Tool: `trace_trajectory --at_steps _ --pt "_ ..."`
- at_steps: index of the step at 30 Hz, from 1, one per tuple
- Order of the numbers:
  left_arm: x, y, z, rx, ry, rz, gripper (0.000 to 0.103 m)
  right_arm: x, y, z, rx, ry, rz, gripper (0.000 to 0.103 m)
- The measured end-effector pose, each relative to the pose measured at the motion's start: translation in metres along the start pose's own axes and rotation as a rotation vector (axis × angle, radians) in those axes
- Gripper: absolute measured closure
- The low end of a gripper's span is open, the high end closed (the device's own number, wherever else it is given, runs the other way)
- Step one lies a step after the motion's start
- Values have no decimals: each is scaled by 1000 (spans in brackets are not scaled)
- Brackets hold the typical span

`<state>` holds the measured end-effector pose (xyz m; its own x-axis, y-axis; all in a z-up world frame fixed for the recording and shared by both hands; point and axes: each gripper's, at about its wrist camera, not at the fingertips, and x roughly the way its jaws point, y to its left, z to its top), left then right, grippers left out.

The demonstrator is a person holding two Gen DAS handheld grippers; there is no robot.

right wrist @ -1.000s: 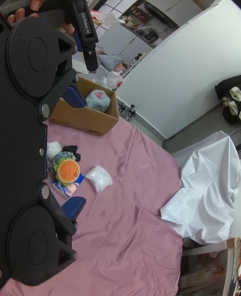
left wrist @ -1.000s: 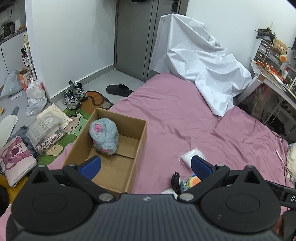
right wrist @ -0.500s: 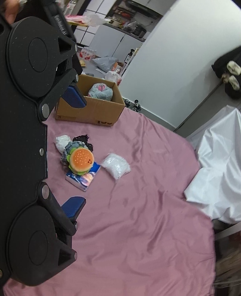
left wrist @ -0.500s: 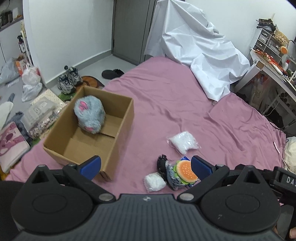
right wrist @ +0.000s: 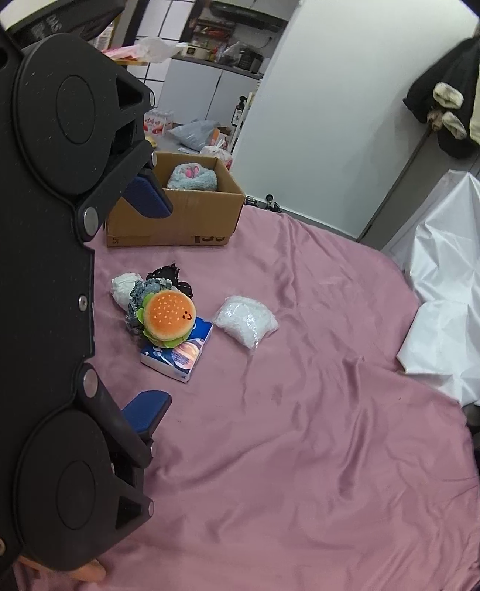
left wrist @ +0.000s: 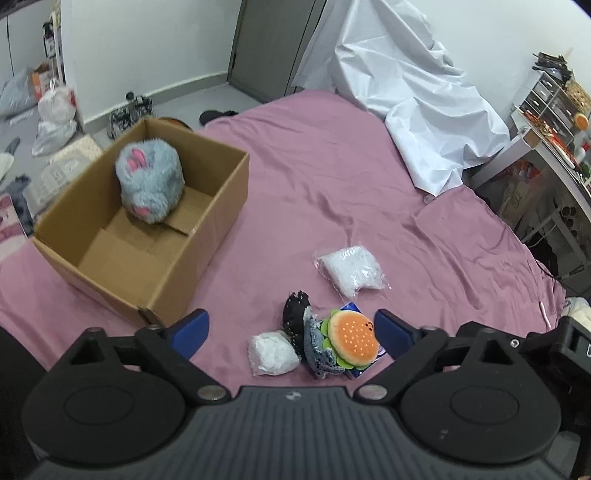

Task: Organize soft objects
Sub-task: 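Grasp the blue-grey cloth with the left gripper while the right gripper grasps the burger plush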

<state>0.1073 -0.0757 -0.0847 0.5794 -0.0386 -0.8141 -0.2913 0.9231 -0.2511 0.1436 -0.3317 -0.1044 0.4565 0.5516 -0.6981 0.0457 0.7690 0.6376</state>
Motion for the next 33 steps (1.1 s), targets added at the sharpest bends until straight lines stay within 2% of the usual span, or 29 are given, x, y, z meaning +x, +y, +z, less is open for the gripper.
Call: trace_trajectory --at_steps 4,6,12,18,29,30,33 --pt "16 1 -3 -36 25 -19 31 11 -4 1 39 26 8 16" --pt "24 2 -4 -59 40 -26 40 19 -5 1 60 41 2 25" --pt "44 4 -9 -97 66 -42 59 40 -7 0 89 86 -21 34" --pt "64 5 -11 -113 107 -52 73 57 -3 1 84 122 -32 39" --pt "86 15 -14 -193 158 -98 86 83 -2 5 115 154 -79 41" --pt "87 15 -14 -198 162 -100 90 85 -2 5 117 159 -87 42" --pt "88 17 -12 -207 170 -112 93 92 -2 4 114 175 -108 46"
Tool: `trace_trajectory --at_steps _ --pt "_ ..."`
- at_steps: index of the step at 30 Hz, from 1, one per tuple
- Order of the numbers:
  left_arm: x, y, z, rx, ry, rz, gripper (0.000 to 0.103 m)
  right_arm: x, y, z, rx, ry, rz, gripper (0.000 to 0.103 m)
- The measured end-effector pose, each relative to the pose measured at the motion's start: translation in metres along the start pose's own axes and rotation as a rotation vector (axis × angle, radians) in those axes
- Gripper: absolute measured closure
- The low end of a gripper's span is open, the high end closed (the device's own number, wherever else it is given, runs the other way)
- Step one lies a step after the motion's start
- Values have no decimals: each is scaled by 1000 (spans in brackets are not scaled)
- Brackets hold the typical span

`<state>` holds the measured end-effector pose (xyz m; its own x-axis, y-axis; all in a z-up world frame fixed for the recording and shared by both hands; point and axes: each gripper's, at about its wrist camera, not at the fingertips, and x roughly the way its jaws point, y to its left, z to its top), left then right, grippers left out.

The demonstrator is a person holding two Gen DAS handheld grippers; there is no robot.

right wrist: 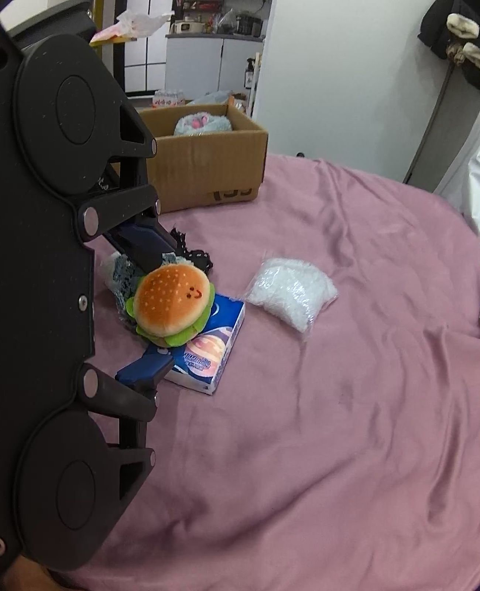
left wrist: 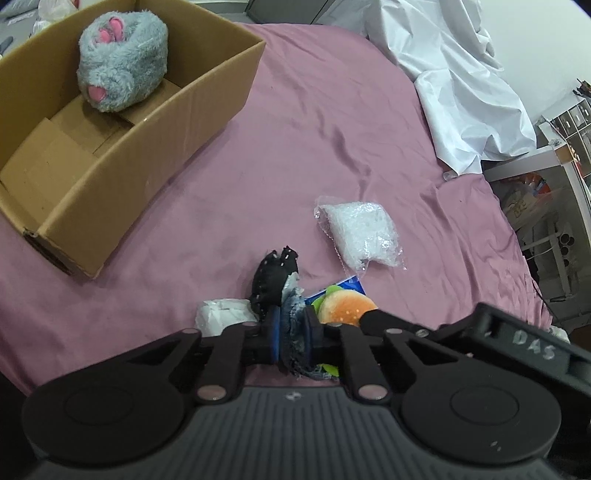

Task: Organize soft objects
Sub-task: 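Grasp the blue-grey cloth with the left gripper while the right gripper grasps the burger plush, then carry the blue-grey cloth with the left gripper while the right gripper carries the burger plush to the box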

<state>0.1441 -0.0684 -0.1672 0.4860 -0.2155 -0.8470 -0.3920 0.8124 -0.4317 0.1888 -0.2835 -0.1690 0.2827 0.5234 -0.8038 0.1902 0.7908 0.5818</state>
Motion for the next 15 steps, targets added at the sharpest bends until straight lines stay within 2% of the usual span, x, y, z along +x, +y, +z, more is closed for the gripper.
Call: trace_trajectory --at_steps 1,3,6,9,15 --pt "0 0 1 -1 1 -2 93 2 0 0 -7 3 -8 48" --pt "1 0 2 -4 3 -5 93 5 0 -1 -15 16 -18 65" --pt "2 1 1 -1 1 -4 93 10 -1 -2 -18 31 -33 78" --pt "2 1 0 8 -3 -2 92 4 0 -2 -29 3 -35 85" --pt "6 -6 -1 39 0 34 88 -3 -2 -2 -33 -27 -45 87"
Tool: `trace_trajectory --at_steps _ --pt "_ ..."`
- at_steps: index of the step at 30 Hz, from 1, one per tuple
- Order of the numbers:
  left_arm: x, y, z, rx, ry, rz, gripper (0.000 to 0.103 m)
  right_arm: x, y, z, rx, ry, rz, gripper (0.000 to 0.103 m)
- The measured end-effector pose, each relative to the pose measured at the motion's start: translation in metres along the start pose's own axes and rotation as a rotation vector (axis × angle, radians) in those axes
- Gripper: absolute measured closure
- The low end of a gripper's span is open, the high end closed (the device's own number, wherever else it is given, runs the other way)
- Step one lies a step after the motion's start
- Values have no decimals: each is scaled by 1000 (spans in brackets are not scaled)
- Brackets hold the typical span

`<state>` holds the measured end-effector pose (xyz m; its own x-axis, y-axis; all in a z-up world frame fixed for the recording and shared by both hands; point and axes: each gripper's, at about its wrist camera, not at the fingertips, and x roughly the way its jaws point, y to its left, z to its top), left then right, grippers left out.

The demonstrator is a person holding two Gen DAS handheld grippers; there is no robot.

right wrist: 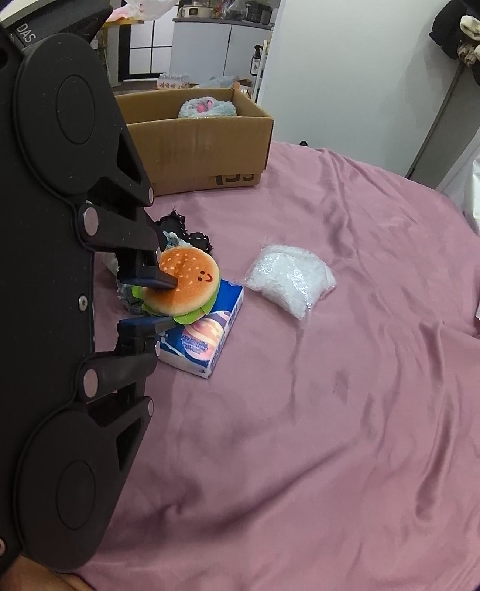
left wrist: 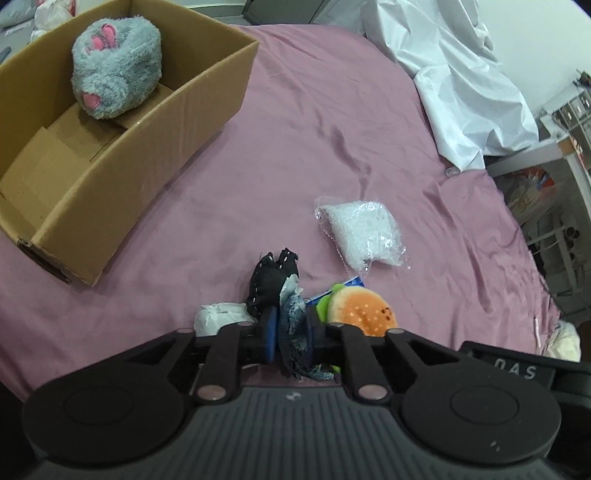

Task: Organize soft objects
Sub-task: 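Carry the blue-grey cloth with the left gripper while the right gripper carries the burger plush to the box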

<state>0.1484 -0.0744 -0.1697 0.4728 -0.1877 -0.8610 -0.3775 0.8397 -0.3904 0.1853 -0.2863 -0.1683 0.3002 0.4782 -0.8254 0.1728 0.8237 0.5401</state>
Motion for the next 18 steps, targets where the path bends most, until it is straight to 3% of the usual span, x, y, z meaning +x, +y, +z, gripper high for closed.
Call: trace_trajectory --at_steps 8,18 --pt "5 2 -4 -4 6 22 89 -4 -2 0 -4 -23 -2 88" --pt "-24 -3 6 25 -66 28 90 -17 9 0 -56 -73 85 93"
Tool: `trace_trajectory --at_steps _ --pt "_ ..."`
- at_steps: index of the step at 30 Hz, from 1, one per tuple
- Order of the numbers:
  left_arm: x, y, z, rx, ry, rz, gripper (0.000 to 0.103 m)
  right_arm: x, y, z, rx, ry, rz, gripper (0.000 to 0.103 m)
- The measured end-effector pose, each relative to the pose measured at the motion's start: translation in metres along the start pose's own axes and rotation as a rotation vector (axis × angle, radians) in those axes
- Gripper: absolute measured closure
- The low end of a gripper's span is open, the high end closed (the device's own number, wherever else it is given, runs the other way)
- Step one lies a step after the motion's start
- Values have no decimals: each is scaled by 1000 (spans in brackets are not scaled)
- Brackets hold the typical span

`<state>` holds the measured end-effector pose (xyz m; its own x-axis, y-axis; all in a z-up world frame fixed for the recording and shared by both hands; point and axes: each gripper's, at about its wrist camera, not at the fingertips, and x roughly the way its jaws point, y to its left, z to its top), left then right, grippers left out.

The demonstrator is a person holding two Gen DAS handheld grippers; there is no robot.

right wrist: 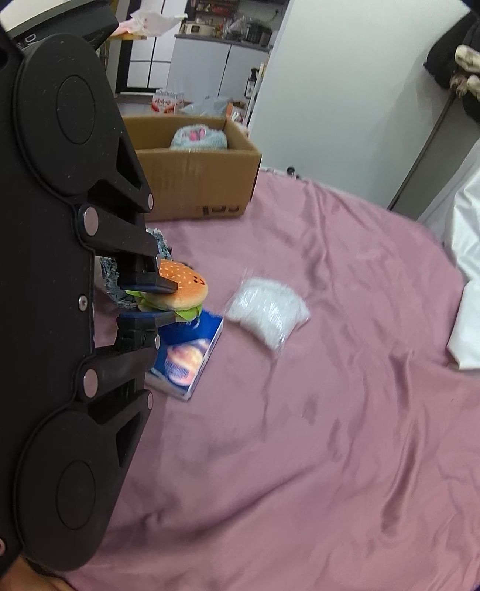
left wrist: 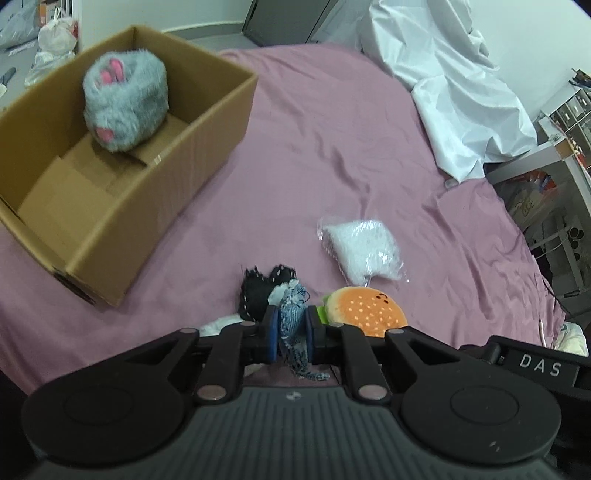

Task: Organize soft objects
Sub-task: 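Carry the blue-grey cloth with the left gripper while the right gripper carries the burger plush to the box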

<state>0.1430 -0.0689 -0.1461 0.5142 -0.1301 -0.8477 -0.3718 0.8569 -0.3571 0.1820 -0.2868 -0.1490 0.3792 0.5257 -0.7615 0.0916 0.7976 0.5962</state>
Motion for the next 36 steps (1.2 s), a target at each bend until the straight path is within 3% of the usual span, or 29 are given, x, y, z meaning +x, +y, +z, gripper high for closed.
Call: trace_trajectory --at_steps 19,28,29,36 --pt "-66 19 29 -7 -155 17 90 -34 36 -5 -122 -129 172 94" --pt "-87 37 43 -24 -201 10 90 -35 61 -11 -176 -163 194 96" --pt "-88 38 44 -22 -203 11 90 -35 65 -12 -184 -170 197 103" --pt "-90 50 50 -37 -209 17 90 -28 81 -15 -227 -179 206 103"
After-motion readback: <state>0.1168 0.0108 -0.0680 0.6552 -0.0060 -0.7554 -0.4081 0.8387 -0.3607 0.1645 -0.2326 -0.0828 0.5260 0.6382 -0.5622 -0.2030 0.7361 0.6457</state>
